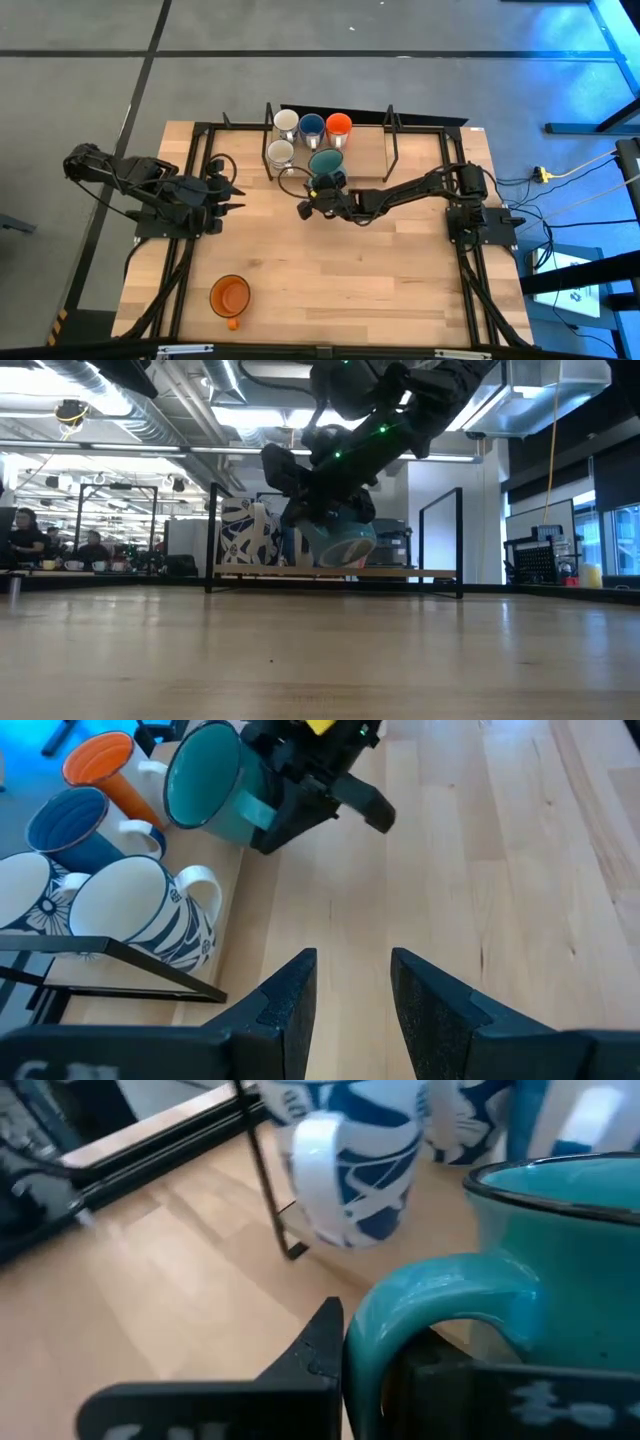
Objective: Place coffee mugs
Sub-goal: Put the green mug on the shelf
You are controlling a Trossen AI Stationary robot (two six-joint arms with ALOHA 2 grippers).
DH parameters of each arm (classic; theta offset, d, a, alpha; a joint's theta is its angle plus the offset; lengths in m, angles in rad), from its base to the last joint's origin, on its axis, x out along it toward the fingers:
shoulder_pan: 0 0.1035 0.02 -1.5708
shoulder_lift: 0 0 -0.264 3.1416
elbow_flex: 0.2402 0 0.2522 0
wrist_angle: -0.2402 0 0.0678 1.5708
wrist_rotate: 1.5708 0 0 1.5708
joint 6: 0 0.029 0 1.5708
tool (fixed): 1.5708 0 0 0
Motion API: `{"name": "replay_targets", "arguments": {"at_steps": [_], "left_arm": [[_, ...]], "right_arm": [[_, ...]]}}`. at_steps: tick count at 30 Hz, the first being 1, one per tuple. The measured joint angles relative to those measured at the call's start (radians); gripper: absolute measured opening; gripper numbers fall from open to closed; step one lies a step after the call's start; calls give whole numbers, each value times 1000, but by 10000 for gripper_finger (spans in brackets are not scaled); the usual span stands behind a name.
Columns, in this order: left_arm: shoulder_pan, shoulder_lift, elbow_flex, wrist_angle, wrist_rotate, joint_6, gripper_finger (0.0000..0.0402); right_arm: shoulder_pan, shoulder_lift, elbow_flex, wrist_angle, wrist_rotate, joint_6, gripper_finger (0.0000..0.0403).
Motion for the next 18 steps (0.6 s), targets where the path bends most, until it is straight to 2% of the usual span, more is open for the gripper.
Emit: {"name": "replay_targets", "arguments": {"at_steps": [6,13,18], "left_arm": [[0,0,0,1,0,-1,125],[0,0,0,6,0,-2,125],[0,1,0,15,8,-5,125]], "right_arm": [[93,0,0,25,-99,4,15],[205,0,0,84,-95,7,15],[246,63,0,262,-169,-7,15]]}}
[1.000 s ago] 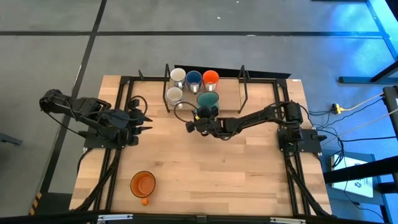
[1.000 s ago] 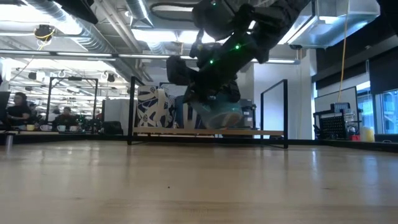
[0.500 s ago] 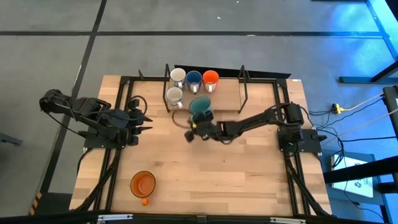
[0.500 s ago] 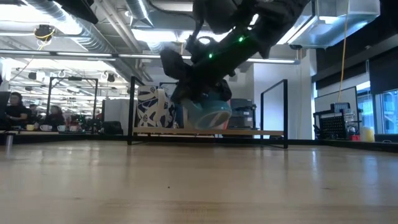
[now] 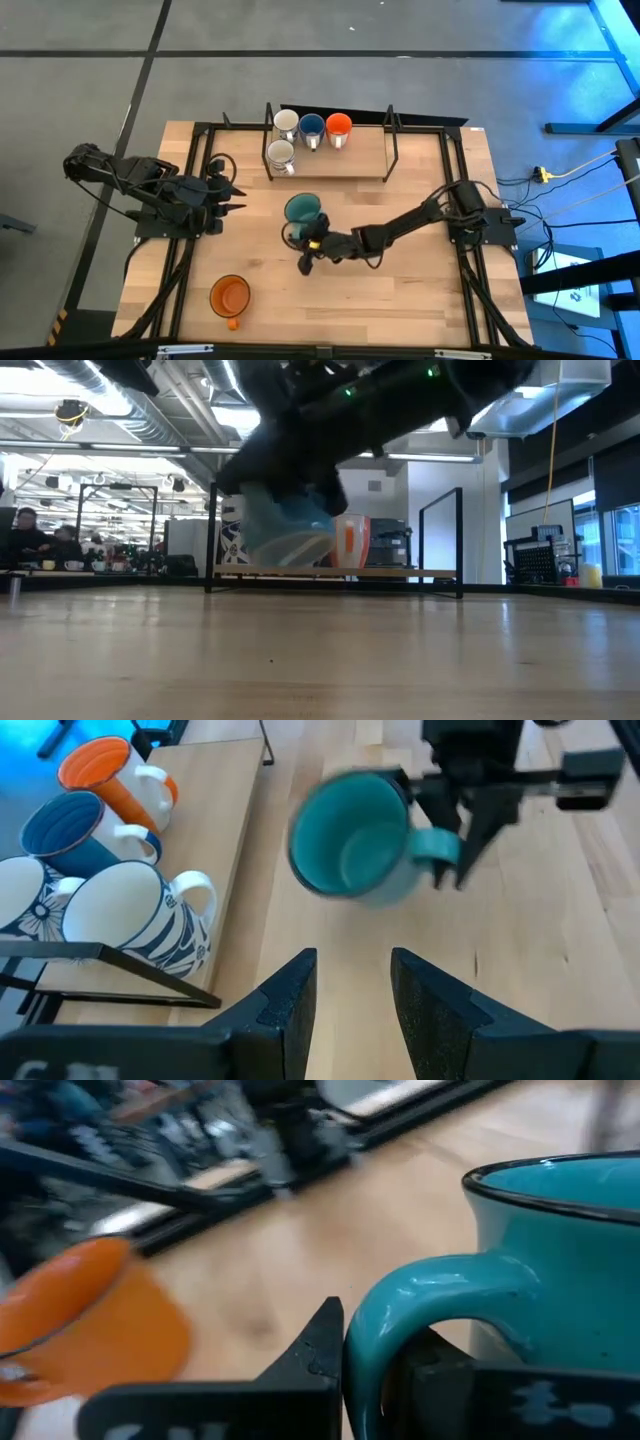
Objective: Place coffee mugs
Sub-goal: Put the green mug on the shelf
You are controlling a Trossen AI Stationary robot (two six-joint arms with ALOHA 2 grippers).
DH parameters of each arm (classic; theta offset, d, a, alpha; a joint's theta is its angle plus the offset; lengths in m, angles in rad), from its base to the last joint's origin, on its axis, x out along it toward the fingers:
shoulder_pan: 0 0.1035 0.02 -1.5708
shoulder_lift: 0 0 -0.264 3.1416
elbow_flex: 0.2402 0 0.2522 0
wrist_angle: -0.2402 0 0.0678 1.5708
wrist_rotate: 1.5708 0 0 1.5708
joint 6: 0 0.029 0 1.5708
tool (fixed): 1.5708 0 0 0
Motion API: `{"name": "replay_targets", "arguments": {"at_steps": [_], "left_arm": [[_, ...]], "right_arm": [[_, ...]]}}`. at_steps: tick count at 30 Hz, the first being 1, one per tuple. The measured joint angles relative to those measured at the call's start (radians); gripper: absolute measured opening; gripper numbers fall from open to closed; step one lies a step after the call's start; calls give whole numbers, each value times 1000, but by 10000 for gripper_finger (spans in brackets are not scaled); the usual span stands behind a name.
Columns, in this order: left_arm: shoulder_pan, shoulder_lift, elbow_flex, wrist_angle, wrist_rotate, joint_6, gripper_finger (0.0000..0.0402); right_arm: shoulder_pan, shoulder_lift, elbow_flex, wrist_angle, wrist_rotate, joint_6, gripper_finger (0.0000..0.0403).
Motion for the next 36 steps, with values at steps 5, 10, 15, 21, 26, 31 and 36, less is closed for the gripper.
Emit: {"name": "replay_targets", "arguments": {"at_steps": [5,10,15,21,26,31,36], "left_arm": [[0,7,0,26,23,-1,125],[0,14,0,49,56,-23,125],[0,29,0,50,78,-31,125],[0,42,0,49,80,-34,125],[0,51,0,49,78,-65,125],[0,55,0,49,79,-84,125],[0,54,0,49,77,-85,125]], "right_arm": [[20,76,0,138,-18,-23,15],[21,128,0,188,-67,-24,15],[21,132,0,170,-106,-39,18],[22,134,-1,113,-138,-25,61],[22,134,-1,59,-138,-18,95],[22,134,-1,22,-130,2,128],[22,84,-1,-117,-131,32,154]]}}
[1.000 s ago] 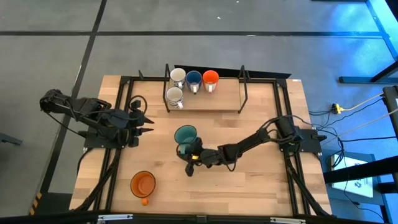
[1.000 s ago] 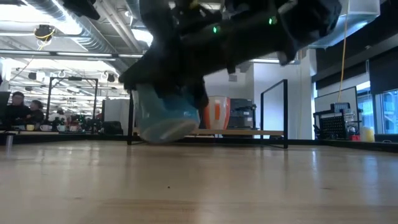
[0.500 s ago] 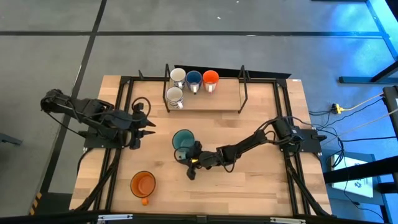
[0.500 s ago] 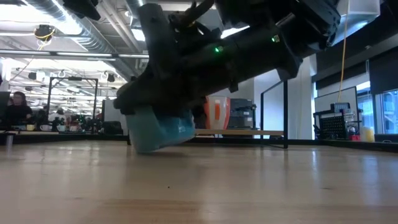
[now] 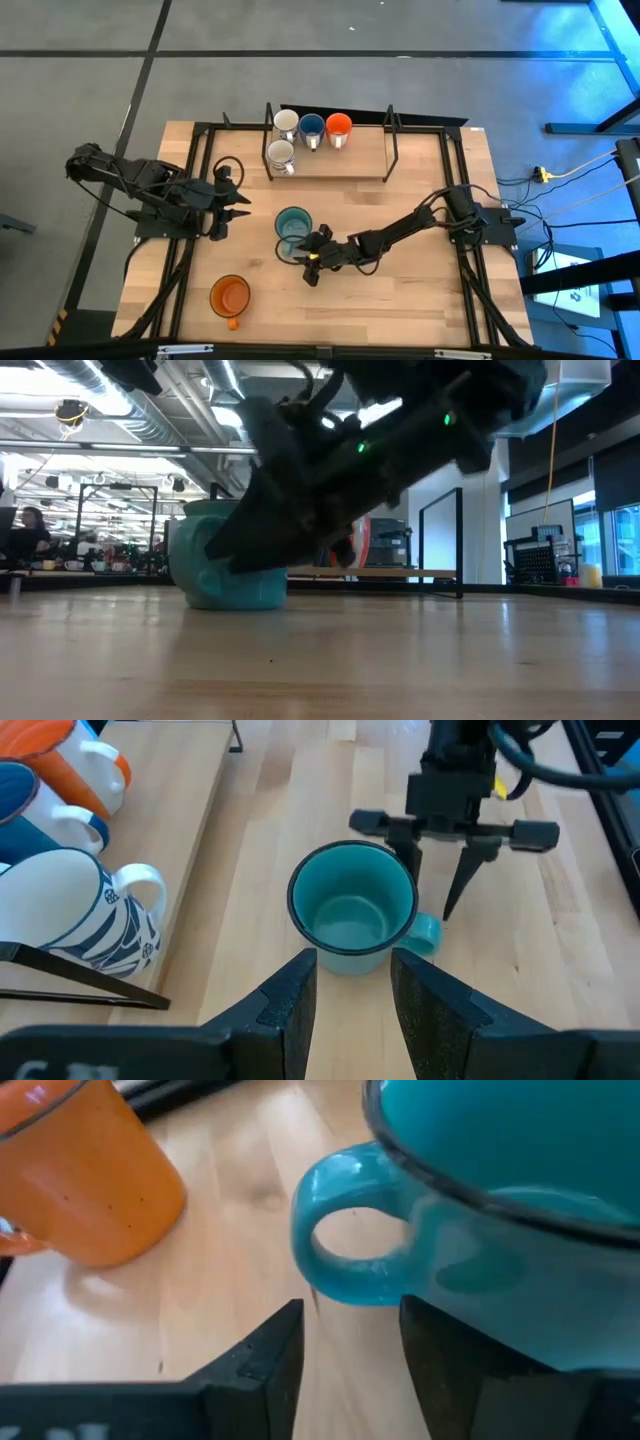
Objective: Place coffee mugs
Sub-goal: Put the green mug on the shelf
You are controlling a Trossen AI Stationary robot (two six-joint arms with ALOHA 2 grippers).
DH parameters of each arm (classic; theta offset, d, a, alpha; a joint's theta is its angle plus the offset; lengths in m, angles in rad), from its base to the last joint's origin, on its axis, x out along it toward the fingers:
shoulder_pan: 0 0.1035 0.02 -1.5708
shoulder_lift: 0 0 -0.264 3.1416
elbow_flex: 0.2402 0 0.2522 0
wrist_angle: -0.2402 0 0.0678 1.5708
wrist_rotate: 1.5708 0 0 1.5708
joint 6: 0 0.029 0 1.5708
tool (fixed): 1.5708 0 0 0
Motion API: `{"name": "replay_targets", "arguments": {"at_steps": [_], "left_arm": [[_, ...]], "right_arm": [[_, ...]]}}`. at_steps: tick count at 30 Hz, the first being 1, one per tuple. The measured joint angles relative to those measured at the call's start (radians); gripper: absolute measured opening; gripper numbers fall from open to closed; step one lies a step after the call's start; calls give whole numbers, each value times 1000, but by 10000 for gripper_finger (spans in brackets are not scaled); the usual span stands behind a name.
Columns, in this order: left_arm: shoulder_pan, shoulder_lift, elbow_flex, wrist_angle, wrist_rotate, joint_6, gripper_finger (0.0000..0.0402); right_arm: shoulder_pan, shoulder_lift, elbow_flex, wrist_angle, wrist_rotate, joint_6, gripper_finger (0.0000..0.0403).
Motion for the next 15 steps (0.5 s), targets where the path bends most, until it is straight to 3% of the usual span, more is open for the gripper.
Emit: {"name": "replay_targets", "arguments": {"at_steps": [9,15], "left_arm": [[0,7,0,-11,-11,1,125],[0,43,-62,17,-24,-4,125]], "right_arm": [[0,-165,0,-305,-72,77,160],[0,-217,0,-398,-87,191,161]]}}
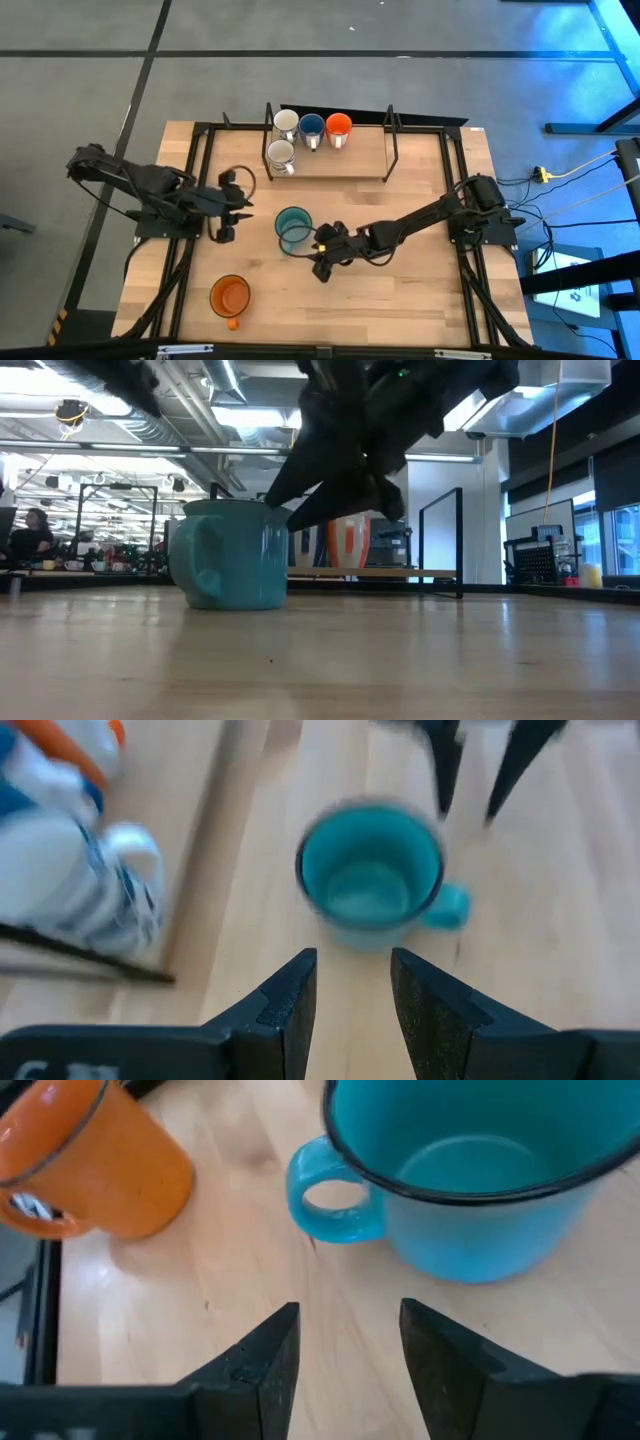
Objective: Place coffee mugs
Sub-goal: Put the green mug on the shelf
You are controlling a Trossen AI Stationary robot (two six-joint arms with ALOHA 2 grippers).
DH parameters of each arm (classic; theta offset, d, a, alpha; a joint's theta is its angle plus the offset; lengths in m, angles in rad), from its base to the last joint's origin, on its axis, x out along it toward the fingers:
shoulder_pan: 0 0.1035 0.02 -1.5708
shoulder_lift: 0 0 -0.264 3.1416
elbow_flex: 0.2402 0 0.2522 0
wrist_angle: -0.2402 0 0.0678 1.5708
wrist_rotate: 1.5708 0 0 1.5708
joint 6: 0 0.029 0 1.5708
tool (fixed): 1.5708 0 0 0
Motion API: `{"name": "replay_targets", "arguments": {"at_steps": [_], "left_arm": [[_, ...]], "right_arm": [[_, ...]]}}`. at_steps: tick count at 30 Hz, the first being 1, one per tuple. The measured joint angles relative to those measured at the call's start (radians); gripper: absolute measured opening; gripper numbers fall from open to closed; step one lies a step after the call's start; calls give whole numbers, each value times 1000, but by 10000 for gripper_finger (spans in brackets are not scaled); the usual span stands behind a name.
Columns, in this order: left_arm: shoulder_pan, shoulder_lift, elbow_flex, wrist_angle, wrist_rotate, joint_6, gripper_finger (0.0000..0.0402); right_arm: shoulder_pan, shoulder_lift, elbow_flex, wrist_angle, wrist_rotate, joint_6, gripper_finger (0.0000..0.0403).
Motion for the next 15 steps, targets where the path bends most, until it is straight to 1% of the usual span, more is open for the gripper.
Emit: {"name": "replay_targets", "arguments": {"at_steps": [5,9,12,15], "left_arm": [[0,32,-152,73,1,-48,125],[5,66,-249,213,0,-67,125],[14,97,-306,336,-1,-67,125],[16,130,-343,423,15,-45,125]], "right_arm": [[-1,2,0,9,51,84,161],[-1,19,0,2,109,122,161],[-1,20,0,7,159,128,161],[-1,20,0,6,210,128,161]]}}
